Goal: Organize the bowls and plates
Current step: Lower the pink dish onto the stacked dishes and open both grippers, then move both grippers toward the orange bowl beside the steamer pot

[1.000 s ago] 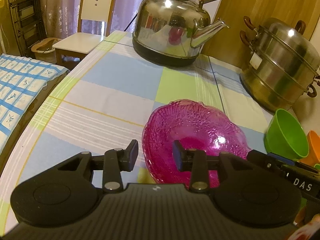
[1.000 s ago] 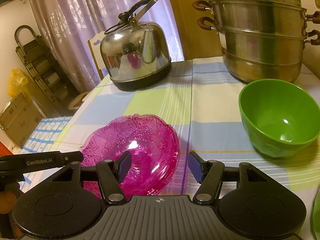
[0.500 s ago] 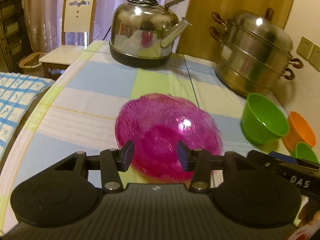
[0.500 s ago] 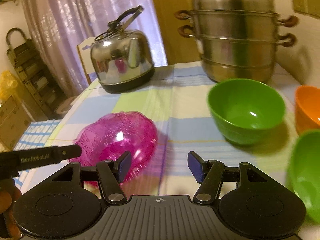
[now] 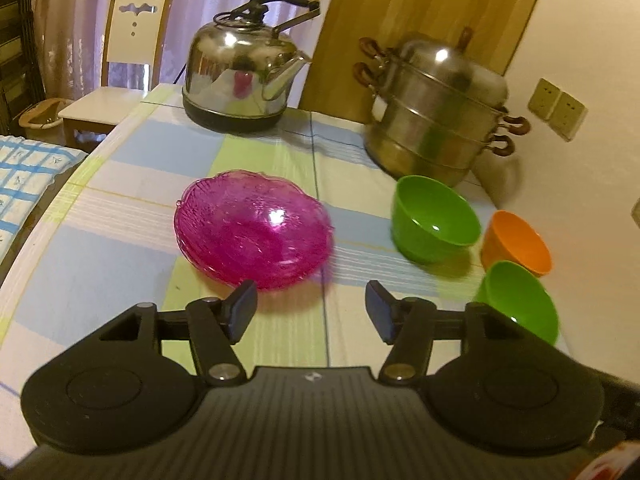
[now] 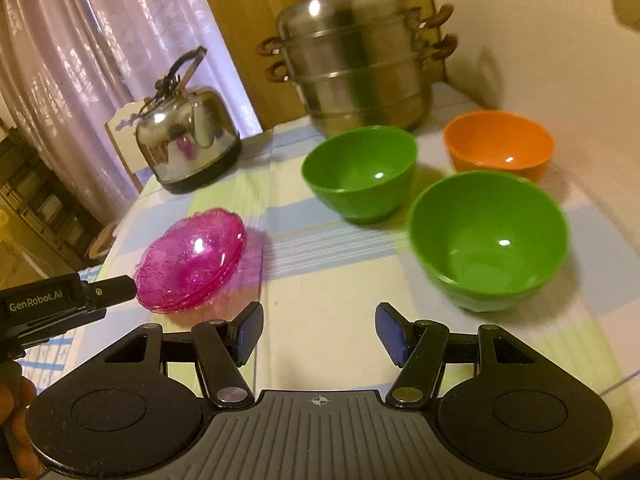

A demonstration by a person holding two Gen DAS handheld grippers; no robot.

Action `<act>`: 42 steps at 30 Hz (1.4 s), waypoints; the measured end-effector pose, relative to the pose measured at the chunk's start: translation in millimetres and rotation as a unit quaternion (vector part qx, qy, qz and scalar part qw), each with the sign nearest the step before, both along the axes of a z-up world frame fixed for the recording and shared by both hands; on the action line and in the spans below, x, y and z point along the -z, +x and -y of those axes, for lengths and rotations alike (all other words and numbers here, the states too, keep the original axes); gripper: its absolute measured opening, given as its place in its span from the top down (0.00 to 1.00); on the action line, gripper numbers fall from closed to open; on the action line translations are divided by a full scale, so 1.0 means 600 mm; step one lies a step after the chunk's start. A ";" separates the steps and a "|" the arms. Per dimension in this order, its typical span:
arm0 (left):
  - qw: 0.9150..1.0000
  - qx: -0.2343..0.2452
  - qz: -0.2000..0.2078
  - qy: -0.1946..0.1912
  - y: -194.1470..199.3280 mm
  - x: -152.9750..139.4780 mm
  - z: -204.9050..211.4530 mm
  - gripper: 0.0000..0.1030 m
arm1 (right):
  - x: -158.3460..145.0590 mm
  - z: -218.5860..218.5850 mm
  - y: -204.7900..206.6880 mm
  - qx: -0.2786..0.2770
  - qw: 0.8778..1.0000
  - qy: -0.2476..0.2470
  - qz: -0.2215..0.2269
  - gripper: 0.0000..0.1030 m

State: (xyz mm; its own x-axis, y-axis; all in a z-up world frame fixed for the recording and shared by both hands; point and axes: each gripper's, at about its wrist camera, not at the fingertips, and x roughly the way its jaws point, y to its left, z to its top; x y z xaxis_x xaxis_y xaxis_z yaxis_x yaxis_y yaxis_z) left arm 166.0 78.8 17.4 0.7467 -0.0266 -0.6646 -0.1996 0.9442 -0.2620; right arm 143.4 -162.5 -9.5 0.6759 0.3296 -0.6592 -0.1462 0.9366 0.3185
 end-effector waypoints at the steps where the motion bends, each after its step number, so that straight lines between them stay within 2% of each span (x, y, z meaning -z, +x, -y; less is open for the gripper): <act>1: 1.000 0.000 0.000 -0.001 -0.007 -0.004 0.005 0.41 | -0.008 0.008 -0.007 0.004 1.000 0.000 0.002 0.40; 7: 1.000 0.007 -0.007 -0.013 -0.044 -0.020 0.039 0.38 | -0.044 0.061 -0.044 0.029 1.000 0.010 0.004 0.40; 20: 0.999 0.010 -0.008 -0.034 -0.073 -0.034 0.084 0.34 | -0.054 0.170 -0.091 0.102 0.994 0.047 -0.018 0.40; 42: 0.996 0.080 -0.011 -0.047 -0.003 -0.022 0.172 0.34 | -0.058 0.264 -0.082 0.165 0.984 0.058 -0.020 0.40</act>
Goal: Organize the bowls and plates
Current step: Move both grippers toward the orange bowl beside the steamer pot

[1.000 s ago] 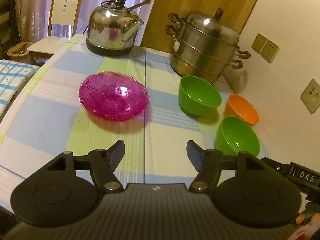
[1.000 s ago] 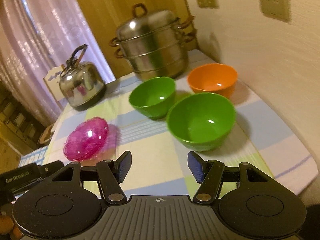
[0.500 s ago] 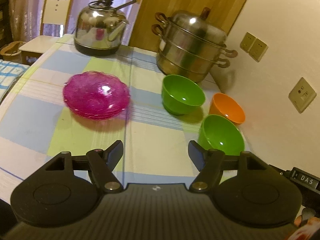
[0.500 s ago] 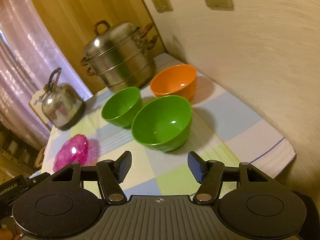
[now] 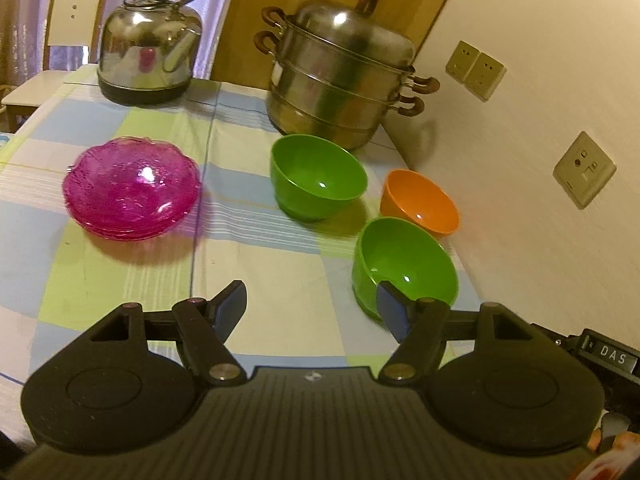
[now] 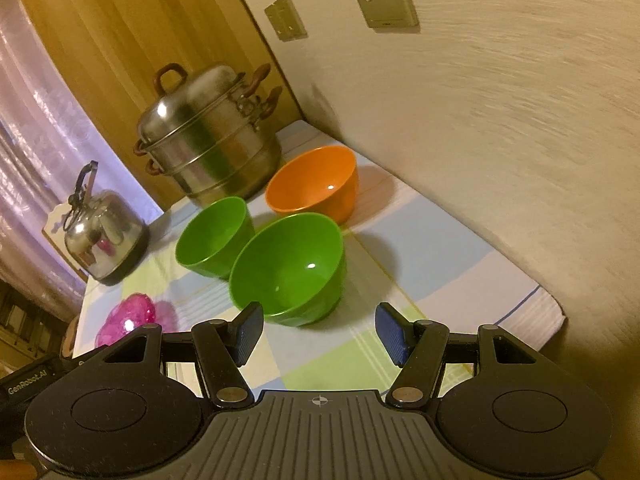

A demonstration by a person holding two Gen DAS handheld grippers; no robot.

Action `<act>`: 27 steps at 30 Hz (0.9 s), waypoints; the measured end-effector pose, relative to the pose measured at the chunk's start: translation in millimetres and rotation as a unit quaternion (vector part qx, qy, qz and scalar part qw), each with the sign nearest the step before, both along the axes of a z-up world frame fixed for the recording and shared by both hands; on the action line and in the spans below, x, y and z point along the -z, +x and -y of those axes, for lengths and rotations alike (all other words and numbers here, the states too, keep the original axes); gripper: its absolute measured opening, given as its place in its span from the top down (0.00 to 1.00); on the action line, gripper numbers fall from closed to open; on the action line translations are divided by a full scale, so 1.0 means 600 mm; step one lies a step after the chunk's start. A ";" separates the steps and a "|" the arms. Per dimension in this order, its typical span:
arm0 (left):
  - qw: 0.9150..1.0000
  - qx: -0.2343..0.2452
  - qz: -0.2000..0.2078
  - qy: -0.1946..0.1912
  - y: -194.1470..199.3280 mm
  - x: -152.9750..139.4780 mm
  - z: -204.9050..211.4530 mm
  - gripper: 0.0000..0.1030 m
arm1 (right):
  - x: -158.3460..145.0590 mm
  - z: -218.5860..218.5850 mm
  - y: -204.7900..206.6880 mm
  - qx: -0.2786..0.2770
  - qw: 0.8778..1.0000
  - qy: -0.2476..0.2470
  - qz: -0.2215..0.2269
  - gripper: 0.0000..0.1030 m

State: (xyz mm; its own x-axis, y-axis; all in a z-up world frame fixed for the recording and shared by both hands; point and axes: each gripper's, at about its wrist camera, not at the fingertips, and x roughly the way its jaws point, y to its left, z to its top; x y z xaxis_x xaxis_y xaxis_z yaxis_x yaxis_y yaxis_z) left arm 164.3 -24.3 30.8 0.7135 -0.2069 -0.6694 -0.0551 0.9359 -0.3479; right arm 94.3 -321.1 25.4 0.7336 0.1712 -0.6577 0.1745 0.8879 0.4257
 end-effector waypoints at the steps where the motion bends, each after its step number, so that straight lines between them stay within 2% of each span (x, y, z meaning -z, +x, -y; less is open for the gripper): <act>1: 1.000 0.002 -0.001 0.001 0.002 0.001 0.002 0.34 | 0.000 0.002 0.001 0.001 1.000 0.002 0.000 0.40; 12: 1.000 0.028 -0.005 0.010 0.042 0.008 0.029 0.34 | 0.009 0.020 0.026 0.018 1.000 0.010 -0.004 0.40; 27: 0.997 0.067 -0.023 0.004 0.139 0.023 0.062 0.34 | 0.020 0.047 0.084 0.022 1.000 0.001 -0.012 0.40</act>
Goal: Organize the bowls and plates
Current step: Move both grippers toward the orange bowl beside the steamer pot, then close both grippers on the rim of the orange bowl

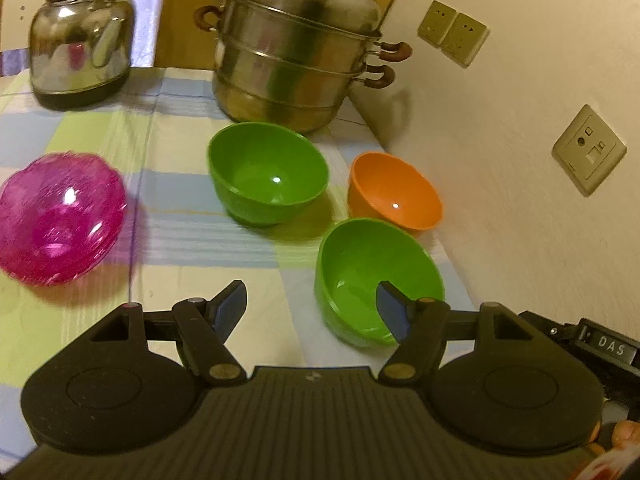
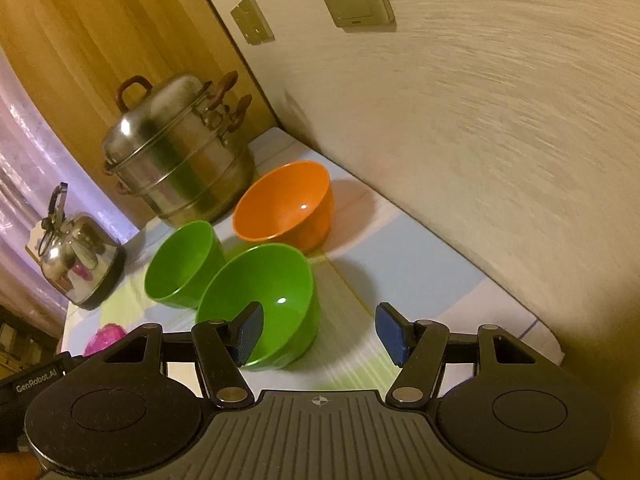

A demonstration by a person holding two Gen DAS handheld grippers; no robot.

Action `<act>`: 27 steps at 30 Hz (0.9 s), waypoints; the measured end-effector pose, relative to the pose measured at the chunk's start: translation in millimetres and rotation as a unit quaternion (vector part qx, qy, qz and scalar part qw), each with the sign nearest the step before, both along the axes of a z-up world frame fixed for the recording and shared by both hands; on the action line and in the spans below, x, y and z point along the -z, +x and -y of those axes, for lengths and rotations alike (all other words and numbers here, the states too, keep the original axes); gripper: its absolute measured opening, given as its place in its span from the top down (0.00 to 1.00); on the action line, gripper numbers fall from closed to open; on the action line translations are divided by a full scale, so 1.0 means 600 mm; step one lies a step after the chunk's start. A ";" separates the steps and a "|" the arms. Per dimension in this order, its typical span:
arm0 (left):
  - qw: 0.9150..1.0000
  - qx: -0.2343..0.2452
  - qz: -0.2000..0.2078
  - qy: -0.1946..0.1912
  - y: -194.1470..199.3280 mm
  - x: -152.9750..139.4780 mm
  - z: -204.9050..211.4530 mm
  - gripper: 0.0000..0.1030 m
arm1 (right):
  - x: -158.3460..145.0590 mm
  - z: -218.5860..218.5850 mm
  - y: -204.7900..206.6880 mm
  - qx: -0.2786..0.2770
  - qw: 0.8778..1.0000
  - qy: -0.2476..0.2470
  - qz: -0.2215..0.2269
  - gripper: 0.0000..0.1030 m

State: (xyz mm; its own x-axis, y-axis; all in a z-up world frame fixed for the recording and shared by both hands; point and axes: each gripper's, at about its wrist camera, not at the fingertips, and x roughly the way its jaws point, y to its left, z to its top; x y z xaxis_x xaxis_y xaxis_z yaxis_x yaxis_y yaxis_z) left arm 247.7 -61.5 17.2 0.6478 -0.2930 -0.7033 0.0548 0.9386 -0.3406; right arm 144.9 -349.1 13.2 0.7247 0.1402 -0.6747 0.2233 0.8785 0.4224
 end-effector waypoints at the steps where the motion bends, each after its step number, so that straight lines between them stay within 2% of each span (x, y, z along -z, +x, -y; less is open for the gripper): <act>1: 1.000 0.005 0.002 0.005 0.009 -0.003 0.005 0.34 | 0.001 0.001 0.004 -0.001 1.000 -0.001 0.000 0.40; 9: 0.998 0.052 0.023 0.024 0.100 -0.032 0.039 0.36 | 0.000 0.008 0.055 -0.008 1.000 -0.011 0.002 0.40; 13: 0.996 0.077 0.021 0.026 0.154 -0.034 0.058 0.42 | 0.002 0.017 0.089 -0.007 1.000 -0.013 0.001 0.40; 16: 0.994 0.100 0.030 0.030 0.195 -0.033 0.078 0.44 | 0.007 0.019 0.120 -0.007 1.000 -0.019 0.003 0.40; 18: 0.993 0.113 0.028 0.034 0.226 -0.028 0.091 0.47 | 0.011 0.016 0.141 -0.009 1.000 -0.019 0.005 0.40; 20: 0.991 0.128 0.022 0.036 0.259 -0.019 0.106 0.56 | 0.017 0.015 0.163 -0.011 1.000 -0.020 0.004 0.40; 23: 0.988 0.146 0.016 0.050 0.300 -0.001 0.126 0.61 | 0.031 0.014 0.198 -0.013 1.000 -0.025 0.002 0.41; 25: 0.987 0.153 0.010 0.057 0.329 0.013 0.136 0.63 | 0.042 0.015 0.222 -0.014 1.000 -0.028 -0.001 0.50; 27: 0.986 0.157 0.005 0.064 0.354 0.027 0.144 0.66 | 0.053 0.018 0.243 -0.015 1.000 -0.025 -0.005 0.53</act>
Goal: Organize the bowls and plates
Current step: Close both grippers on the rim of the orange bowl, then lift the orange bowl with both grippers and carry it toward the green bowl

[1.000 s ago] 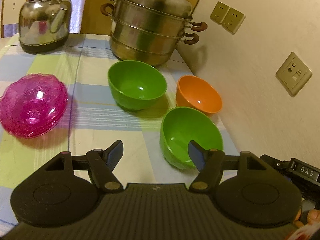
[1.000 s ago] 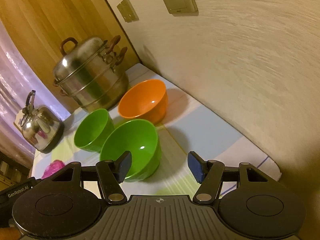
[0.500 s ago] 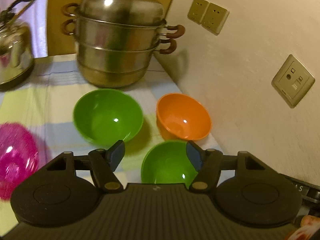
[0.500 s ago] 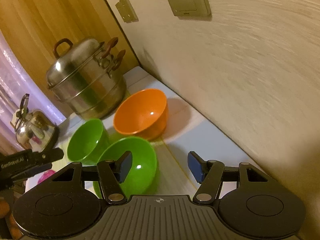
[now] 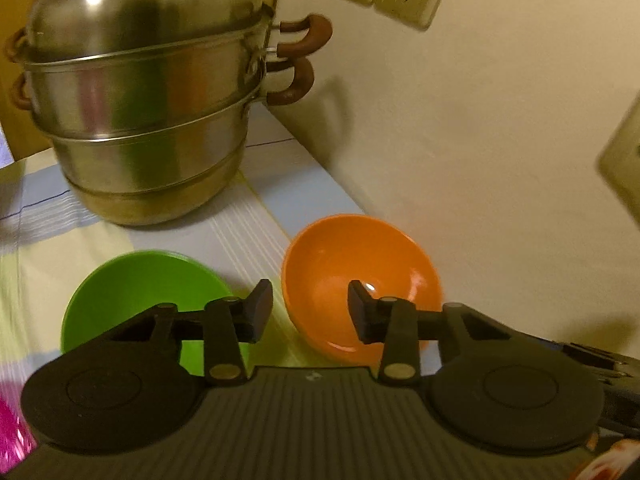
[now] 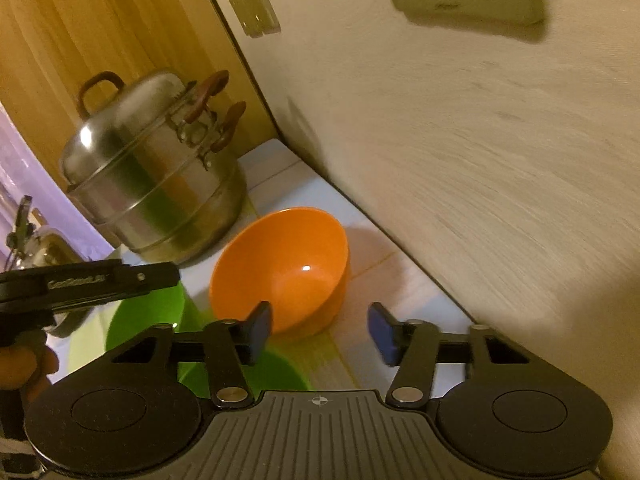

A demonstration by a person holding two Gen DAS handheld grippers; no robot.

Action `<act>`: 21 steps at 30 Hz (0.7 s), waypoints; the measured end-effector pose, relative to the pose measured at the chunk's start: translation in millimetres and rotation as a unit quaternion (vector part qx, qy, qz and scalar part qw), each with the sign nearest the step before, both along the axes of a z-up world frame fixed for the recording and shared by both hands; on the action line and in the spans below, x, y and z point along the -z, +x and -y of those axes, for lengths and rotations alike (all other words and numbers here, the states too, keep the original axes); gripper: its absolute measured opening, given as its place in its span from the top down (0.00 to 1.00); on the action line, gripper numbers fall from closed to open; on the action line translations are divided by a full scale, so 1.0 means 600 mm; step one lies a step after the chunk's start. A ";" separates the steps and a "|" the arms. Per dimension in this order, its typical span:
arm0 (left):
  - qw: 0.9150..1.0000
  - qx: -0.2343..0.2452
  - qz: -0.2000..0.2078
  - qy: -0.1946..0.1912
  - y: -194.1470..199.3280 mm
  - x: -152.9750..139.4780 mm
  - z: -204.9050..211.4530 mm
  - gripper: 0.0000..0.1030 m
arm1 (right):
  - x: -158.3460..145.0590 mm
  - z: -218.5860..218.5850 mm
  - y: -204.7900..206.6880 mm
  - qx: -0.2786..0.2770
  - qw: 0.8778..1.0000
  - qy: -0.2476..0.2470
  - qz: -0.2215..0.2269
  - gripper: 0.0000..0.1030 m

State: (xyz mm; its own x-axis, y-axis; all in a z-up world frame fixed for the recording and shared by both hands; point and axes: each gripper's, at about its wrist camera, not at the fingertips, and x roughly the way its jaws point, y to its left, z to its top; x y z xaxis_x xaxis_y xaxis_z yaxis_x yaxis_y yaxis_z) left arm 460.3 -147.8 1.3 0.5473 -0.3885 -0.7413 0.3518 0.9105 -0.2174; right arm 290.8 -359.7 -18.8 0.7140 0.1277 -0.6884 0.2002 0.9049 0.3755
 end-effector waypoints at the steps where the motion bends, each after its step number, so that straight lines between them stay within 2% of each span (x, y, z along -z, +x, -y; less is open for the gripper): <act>1: 1.000 0.003 -0.001 0.004 0.011 0.007 0.004 0.67 | 0.006 0.002 0.011 -0.001 1.000 0.000 -0.002 0.55; 4: 1.000 0.011 -0.007 0.014 0.035 0.027 0.013 0.69 | 0.023 0.005 0.042 -0.002 1.000 -0.009 -0.008 0.63; 8: 0.999 0.027 -0.013 0.038 0.056 0.051 0.033 0.78 | 0.047 0.005 0.079 -0.005 0.999 -0.024 -0.020 0.69; 13: 0.996 0.045 -0.018 0.070 0.072 0.075 0.055 0.83 | 0.080 0.006 0.109 -0.012 0.998 -0.031 -0.044 0.80; 18: 0.993 0.056 -0.020 0.099 0.082 0.092 0.063 0.91 | 0.096 0.008 0.128 -0.018 0.998 -0.027 -0.055 0.84; 21: 0.993 0.051 -0.026 0.103 0.091 0.101 0.063 0.95 | 0.099 0.006 0.134 -0.020 0.998 -0.031 -0.057 0.84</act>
State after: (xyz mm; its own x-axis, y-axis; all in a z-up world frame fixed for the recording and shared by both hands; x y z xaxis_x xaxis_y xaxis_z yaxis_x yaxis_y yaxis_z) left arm 514.6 -185.3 -59.4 0.4711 -0.2779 -0.8372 0.4375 0.8977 -0.0518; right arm 370.9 -363.5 -78.5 0.6251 0.1084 -0.7730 0.2023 0.9340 0.2946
